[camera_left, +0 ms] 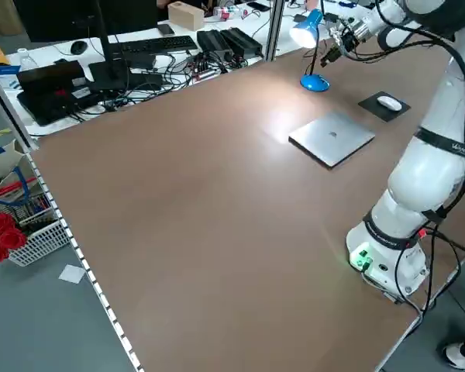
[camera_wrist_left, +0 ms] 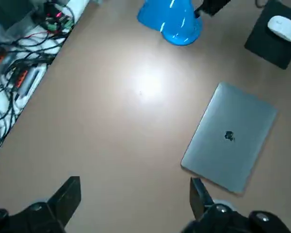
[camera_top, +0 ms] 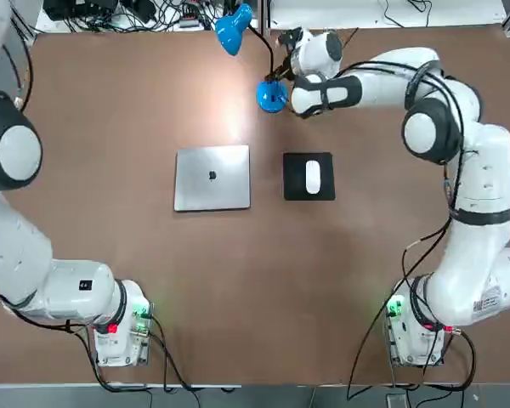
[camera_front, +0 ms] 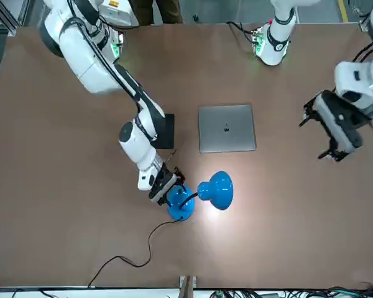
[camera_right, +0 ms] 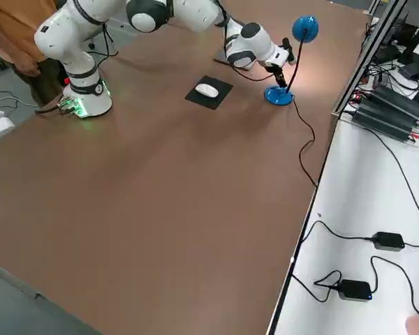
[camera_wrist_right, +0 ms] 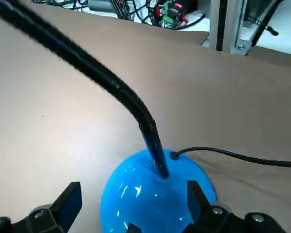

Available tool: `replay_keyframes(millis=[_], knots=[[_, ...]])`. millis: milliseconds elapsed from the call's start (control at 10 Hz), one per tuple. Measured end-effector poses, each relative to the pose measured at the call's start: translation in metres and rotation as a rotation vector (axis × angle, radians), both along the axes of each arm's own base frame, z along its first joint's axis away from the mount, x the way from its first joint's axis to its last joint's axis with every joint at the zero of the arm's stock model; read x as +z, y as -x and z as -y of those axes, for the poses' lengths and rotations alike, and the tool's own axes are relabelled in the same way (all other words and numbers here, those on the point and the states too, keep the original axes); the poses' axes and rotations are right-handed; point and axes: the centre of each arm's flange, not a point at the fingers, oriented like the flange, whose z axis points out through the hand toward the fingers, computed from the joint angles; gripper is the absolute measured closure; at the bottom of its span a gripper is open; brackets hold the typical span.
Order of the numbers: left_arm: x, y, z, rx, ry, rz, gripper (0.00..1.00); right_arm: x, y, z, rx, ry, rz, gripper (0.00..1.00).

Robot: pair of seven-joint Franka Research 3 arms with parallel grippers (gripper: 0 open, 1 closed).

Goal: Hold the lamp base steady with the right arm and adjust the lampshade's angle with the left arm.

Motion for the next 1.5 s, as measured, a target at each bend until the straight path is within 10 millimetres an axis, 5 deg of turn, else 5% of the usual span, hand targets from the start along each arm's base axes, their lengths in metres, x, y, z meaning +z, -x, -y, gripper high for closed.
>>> replay_keyframes(millis=[300, 700, 1200, 1500], knots=[[-0.015, -0.017, 0.061, -0.098, 0.061, 0.025, 0.01, -0.019, -0.011, -0.001, -0.016, -0.001, 0.022, 0.11], [-0.030, -0.029, 0.115, -0.176, 0.147, 0.125, 0.01, -0.029, -0.025, -0.007, -0.018, -0.009, 0.053, 0.26], [-0.082, -0.047, 0.164, -0.225, 0.256, 0.146, 0.01, -0.041, -0.025, -0.007, -0.017, 0.008, 0.055, 0.67], [-0.112, -0.053, 0.185, -0.241, 0.372, 0.113, 0.01, -0.044, -0.025, -0.006, -0.017, 0.011, 0.052, 0.75]])
